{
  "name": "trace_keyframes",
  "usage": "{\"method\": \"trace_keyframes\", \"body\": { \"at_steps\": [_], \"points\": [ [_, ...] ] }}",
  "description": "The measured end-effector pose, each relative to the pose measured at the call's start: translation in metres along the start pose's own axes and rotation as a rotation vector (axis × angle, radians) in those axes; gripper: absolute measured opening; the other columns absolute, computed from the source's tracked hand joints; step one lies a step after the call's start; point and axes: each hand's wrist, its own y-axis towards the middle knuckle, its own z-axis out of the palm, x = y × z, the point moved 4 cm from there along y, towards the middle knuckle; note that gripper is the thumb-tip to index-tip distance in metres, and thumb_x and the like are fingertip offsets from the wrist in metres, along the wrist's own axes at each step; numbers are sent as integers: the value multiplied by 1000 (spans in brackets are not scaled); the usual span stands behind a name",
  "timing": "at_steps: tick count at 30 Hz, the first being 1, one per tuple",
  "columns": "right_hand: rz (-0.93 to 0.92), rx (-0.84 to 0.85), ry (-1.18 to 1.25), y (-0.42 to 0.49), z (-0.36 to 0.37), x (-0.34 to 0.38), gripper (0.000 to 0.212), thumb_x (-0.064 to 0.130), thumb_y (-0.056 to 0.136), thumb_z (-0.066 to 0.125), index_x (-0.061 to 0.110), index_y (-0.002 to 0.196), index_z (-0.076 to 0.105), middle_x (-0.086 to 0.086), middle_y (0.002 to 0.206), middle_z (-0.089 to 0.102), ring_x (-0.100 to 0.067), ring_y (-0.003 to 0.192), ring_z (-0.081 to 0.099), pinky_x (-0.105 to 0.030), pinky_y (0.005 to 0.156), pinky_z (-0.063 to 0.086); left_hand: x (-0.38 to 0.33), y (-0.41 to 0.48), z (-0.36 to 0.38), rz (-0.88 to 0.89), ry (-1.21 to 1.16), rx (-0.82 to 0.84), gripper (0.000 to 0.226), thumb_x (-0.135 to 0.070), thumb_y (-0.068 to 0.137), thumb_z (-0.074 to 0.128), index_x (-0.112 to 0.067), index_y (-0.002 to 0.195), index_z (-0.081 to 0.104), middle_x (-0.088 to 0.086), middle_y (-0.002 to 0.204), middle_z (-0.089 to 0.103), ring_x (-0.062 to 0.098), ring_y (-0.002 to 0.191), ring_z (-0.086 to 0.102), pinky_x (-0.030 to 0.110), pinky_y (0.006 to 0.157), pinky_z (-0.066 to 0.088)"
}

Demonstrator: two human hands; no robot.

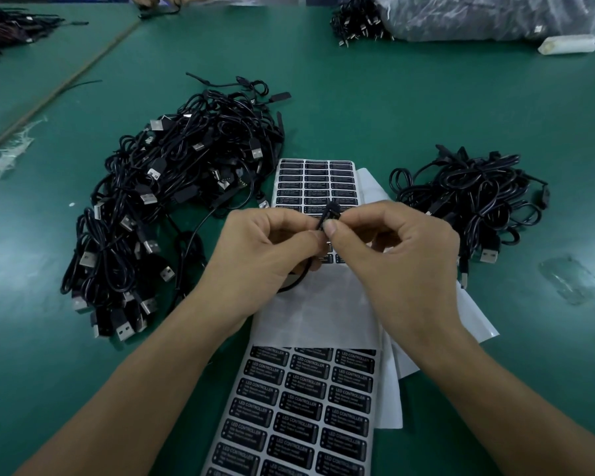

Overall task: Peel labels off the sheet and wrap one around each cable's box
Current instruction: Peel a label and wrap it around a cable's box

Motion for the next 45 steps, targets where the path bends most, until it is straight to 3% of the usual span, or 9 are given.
{"method": "trace_keyframes", "body": {
  "at_steps": [4,12,19,23,28,31,34,40,45],
  "points": [
    [100,-36,15,4,-5,-7,31,35,74,87,35,94,64,13,81,69,-9,73,65,-19,66,53,1,0,-1,3,-13,2,14,-5,90,70,-8,78,76,7,64,69,15,62,60,23,60,48],
    [125,36,96,4,1,-11,21,27,81,82,26,100,74,10,80,74,-10,74,70,-26,71,58,0,0,0,28,-41,19,9,-4,90,68,-4,84,75,2,65,70,9,60,63,17,60,50],
    [115,142,251,8,5,-11,10,15,88,75,25,89,74,7,79,75,-6,72,69,-19,70,56,-4,-1,2,51,-9,46,10,-7,87,75,-12,79,78,18,73,71,25,66,61,39,67,50],
    [114,110,184,8,4,-13,13,20,95,68,23,84,75,7,75,73,-10,71,66,-32,73,58,-6,-3,5,96,60,33,15,-9,84,74,-20,74,76,1,65,71,9,60,64,17,56,49],
    [83,95,171,7,4,-10,29,27,100,59,21,76,73,2,60,62,-6,56,51,-23,57,46,-12,-7,6,276,250,-34,14,-20,85,80,-24,74,72,-8,62,66,1,55,54,17,52,42],
    [86,169,204,4,8,-6,20,30,96,57,24,89,75,-8,74,68,-18,62,58,-29,58,51,-26,-11,1,434,303,-182,17,-15,87,77,-29,79,71,-13,65,65,1,56,56,12,54,42],
    [-19,325,-14,-4,16,-2,25,28,83,70,30,108,73,13,85,70,-4,80,62,-19,72,49,-37,-15,-3,574,326,-310,11,-12,89,74,-19,82,69,-18,69,64,-2,60,58,8,60,43],
    [-184,519,-252,-15,36,2,30,48,82,61,23,94,73,5,89,65,-18,86,57,-41,76,49,-47,-21,3,630,199,-229,8,-17,89,71,-19,85,65,-7,63,61,0,62,59,12,62,45],
    [-191,501,-134,-15,35,2,8,24,90,72,18,95,76,8,85,68,-6,78,58,-20,69,46,-41,-16,-4,507,49,-263,8,-12,97,64,-15,91,69,9,74,69,19,66,68,29,60,53]
  ]
}}
